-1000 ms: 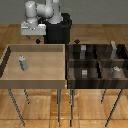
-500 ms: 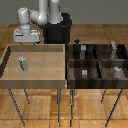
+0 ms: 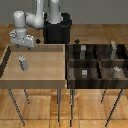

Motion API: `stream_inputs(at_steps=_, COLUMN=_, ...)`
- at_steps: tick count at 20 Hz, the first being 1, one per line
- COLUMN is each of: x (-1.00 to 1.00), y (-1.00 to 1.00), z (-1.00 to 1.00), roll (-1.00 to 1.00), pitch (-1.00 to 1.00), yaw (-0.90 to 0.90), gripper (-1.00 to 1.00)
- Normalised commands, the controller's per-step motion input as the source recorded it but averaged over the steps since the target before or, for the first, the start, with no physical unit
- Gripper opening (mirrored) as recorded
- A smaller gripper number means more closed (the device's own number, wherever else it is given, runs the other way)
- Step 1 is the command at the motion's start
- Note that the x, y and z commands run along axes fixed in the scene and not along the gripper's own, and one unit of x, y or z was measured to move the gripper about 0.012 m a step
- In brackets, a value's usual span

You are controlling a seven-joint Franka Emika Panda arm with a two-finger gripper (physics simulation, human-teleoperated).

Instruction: Place the milk carton into the appropriate compartment.

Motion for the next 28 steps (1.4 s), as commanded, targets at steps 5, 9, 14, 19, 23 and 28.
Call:
stream_inputs(at_steps=5, x=0.2, y=0.0, z=0.0, roll=0.0, pitch=0.0, yaw=-0.18, gripper=1.0)
stream_inputs(at_steps=9, x=1.0, y=0.0, z=0.0, roll=0.0, pitch=0.0, yaw=0.0, gripper=1.0)
stream_inputs(at_steps=14, x=0.0, y=0.0, z=0.0, roll=0.0, pitch=0.0, yaw=0.0, gripper=1.0)
stream_inputs(at_steps=19, x=0.2, y=0.0, z=0.0, roll=0.0, pitch=0.0, yaw=0.0, gripper=1.0)
stream_inputs(at_steps=23, x=0.75, y=0.0, z=0.0, roll=0.0, pitch=0.0, yaw=0.0, gripper=1.0)
stream_inputs(at_steps=28, x=0.0, y=0.0, z=0.0, roll=0.0, pitch=0.0, yaw=0.0, gripper=1.0)
